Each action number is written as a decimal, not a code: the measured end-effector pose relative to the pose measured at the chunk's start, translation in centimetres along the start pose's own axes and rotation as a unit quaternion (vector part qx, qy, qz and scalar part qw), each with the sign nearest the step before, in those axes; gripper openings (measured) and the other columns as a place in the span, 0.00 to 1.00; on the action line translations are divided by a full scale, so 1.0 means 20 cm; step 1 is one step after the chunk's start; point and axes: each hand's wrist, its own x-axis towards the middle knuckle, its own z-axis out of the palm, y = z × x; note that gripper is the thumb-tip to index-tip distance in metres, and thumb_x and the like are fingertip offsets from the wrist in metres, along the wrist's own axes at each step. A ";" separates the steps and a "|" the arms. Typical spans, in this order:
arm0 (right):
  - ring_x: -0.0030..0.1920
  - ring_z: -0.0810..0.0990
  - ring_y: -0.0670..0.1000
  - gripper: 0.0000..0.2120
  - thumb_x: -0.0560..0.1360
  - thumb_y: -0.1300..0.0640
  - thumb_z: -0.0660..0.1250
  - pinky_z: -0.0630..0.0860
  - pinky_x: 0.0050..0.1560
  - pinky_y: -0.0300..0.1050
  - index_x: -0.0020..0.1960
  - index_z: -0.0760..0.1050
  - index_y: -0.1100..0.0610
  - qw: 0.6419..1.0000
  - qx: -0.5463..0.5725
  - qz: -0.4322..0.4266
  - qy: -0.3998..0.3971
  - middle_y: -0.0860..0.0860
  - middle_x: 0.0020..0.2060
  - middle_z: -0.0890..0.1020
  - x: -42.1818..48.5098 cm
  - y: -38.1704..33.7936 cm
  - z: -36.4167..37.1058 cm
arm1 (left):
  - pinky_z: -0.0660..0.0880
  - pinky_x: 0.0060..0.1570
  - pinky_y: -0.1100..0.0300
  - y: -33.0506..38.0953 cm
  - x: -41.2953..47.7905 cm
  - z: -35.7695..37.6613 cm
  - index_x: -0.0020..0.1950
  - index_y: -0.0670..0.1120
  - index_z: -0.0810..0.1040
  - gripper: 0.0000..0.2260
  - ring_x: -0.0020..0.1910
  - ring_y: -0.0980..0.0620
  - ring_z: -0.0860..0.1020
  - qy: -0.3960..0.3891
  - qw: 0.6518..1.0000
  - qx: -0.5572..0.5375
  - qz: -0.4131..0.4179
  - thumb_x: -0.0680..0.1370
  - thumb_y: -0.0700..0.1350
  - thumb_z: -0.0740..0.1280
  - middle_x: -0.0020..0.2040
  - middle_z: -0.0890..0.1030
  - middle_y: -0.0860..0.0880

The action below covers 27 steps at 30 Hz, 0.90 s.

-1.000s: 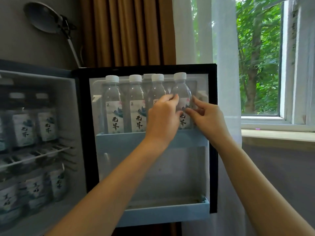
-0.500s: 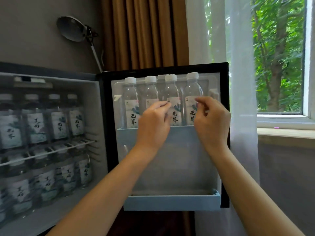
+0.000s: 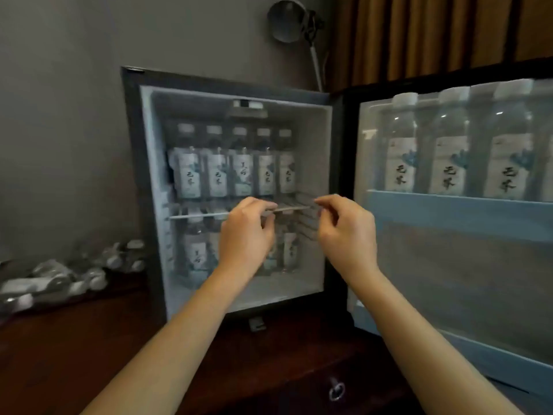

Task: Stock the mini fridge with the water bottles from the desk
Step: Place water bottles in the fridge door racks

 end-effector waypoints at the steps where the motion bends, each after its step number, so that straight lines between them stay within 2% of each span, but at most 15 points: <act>1: 0.47 0.81 0.54 0.10 0.75 0.64 0.62 0.74 0.46 0.43 0.52 0.80 0.60 1.000 0.011 -0.005 -0.024 0.55 0.45 0.84 -0.03 -0.04 0.09 | 0.77 0.47 0.56 -0.09 -0.04 -0.06 0.52 0.44 0.82 0.08 0.46 0.48 0.79 -0.002 1.000 0.017 -0.021 0.75 0.38 0.67 0.49 0.81 0.47; 4: 0.47 0.80 0.55 0.11 0.75 0.64 0.62 0.70 0.44 0.41 0.53 0.80 0.61 0.993 0.050 -0.009 -0.106 0.55 0.45 0.83 -0.13 -0.16 0.36 | 0.72 0.46 0.62 -0.35 -0.18 -0.25 0.53 0.44 0.82 0.08 0.48 0.49 0.79 -0.014 0.992 0.085 -0.097 0.76 0.39 0.66 0.51 0.81 0.47; 8: 0.49 0.80 0.55 0.11 0.76 0.63 0.61 0.71 0.44 0.42 0.55 0.80 0.59 0.971 0.099 -0.020 -0.215 0.55 0.48 0.83 -0.31 -0.34 0.70 | 0.75 0.46 0.57 -0.65 -0.40 -0.54 0.53 0.46 0.82 0.08 0.46 0.48 0.79 -0.012 0.967 0.163 -0.196 0.76 0.40 0.66 0.52 0.81 0.49; 11: 0.49 0.80 0.56 0.11 0.76 0.63 0.61 0.72 0.45 0.43 0.54 0.80 0.58 0.950 0.127 -0.034 -0.284 0.55 0.47 0.83 -0.45 -0.50 0.93 | 0.74 0.48 0.57 -0.82 -0.57 -0.77 0.52 0.48 0.82 0.08 0.47 0.48 0.79 0.002 0.938 0.223 -0.266 0.76 0.41 0.65 0.53 0.80 0.51; 14: 0.52 0.80 0.54 0.12 0.76 0.62 0.60 0.75 0.51 0.47 0.54 0.80 0.56 0.925 0.156 -0.045 -0.344 0.53 0.50 0.83 -0.61 -0.66 1.12 | 0.73 0.50 0.56 -0.95 -0.72 -0.96 0.52 0.49 0.82 0.08 0.49 0.49 0.79 0.007 0.908 0.263 -0.325 0.76 0.41 0.65 0.52 0.80 0.51; 20: 0.55 0.78 0.53 0.12 0.76 0.60 0.60 0.72 0.53 0.45 0.55 0.79 0.55 0.878 0.184 -0.062 -0.437 0.52 0.53 0.81 -0.83 -0.92 1.38 | 0.72 0.52 0.57 -1.11 -0.92 -1.22 0.55 0.49 0.80 0.10 0.52 0.50 0.78 0.015 0.858 0.313 -0.407 0.77 0.42 0.64 0.56 0.79 0.52; 23: 0.55 0.78 0.53 0.13 0.76 0.60 0.59 0.72 0.53 0.44 0.56 0.79 0.53 0.860 0.191 -0.055 -0.470 0.52 0.53 0.81 -0.90 -1.03 1.51 | 0.73 0.57 0.55 -1.20 -0.98 -1.27 0.61 0.49 0.76 0.13 0.56 0.50 0.77 0.024 0.844 0.310 -0.437 0.76 0.42 0.64 0.62 0.75 0.51; 27: 0.57 0.76 0.53 0.13 0.76 0.60 0.59 0.72 0.55 0.44 0.57 0.78 0.53 0.846 0.212 -0.039 -0.487 0.52 0.56 0.80 -0.93 -1.17 1.70 | 0.72 0.56 0.55 -1.35 -1.00 -1.30 0.72 0.46 0.62 0.26 0.59 0.47 0.74 0.045 0.816 0.304 -0.489 0.76 0.43 0.67 0.68 0.65 0.47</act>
